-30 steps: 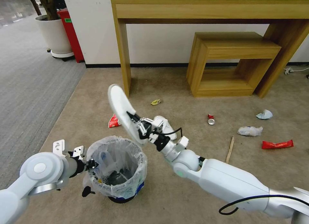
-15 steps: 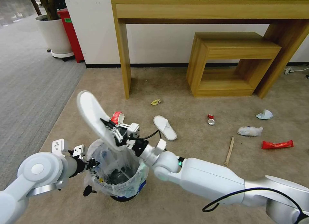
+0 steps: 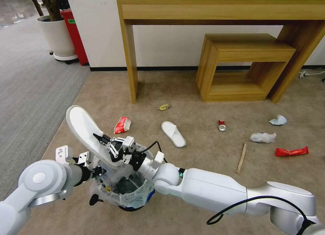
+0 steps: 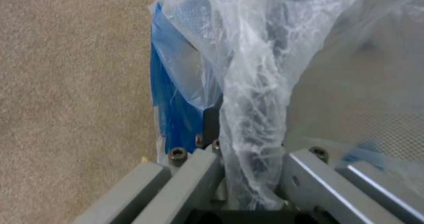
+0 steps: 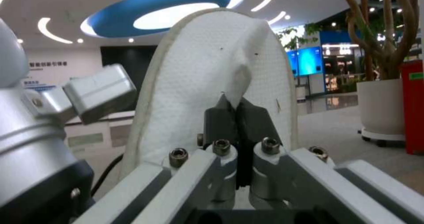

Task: Pick up the trash bin and place the garbage on the floor into it.

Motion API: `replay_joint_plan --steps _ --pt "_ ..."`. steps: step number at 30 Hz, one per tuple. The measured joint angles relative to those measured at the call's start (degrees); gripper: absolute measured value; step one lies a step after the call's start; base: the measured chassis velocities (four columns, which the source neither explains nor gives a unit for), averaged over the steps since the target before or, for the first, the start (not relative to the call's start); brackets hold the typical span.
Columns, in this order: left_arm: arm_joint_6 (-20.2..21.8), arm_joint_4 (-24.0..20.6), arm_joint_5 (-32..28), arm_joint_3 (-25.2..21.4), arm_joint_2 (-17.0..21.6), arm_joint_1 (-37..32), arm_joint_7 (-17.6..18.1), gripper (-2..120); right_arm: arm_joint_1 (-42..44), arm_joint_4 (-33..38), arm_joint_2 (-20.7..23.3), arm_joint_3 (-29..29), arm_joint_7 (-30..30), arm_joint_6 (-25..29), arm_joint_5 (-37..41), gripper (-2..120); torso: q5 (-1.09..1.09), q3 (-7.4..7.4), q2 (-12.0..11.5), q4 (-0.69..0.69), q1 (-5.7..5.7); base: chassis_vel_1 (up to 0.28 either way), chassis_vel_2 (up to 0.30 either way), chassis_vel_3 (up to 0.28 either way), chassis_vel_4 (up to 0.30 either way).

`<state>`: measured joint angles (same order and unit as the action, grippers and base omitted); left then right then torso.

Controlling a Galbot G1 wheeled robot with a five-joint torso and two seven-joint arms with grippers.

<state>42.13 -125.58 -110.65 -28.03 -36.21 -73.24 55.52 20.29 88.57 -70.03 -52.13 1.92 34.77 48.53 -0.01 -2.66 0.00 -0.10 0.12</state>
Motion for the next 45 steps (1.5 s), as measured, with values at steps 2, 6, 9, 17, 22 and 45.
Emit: replay_joint_plan --steps 2,6,9,17,22,45 --pt "0.0 -0.24 -0.1 -0.12 0.01 -0.09 0.09 0 0.17 -0.2 -0.04 -0.01 0.1 0.07 -0.11 0 0.0 0.0 0.0 0.0 0.0 0.0 0.0 0.0 0.0" --pt "0.0 -0.88 -0.6 -0.54 0.1 -0.3 0.37 0 0.99 -0.81 -0.15 -0.02 0.34 0.29 -0.66 0 0.0 0.0 0.0 0.0 0.0 0.0 0.0 0.0 0.0" --pt "0.0 -1.19 -0.98 -0.87 0.17 -0.37 0.43 0 1.61 -1.02 -0.11 -0.02 0.39 0.34 -1.02 0 0.0 0.0 0.0 0.0 0.0 0.0 0.0 0.0 0.0" --pt "0.02 -1.01 -1.68 -1.79 0.45 -0.49 0.48 0 2.83 -0.94 1.14 0.2 0.44 0.51 -1.74 0 0.01 0.0 0.0 0.0 0.0 0.0 0.0 0.0 0.0" --pt "0.02 0.0 -1.52 -1.9 0.28 -0.44 0.43 0 3.12 -0.22 1.9 0.36 0.39 0.51 -1.96 0 0.0 0.0 0.0 0.0 0.0 0.0 0.0 0.0 0.0" --pt "-0.03 2.49 -6.53 -3.48 -0.19 0.64 3.51 0 1.42 1.42 2.4 0.15 -0.22 0.26 -1.84 0 0.0 0.0 0.0 0.0 0.0 0.0 0.0 0.0 0.0"
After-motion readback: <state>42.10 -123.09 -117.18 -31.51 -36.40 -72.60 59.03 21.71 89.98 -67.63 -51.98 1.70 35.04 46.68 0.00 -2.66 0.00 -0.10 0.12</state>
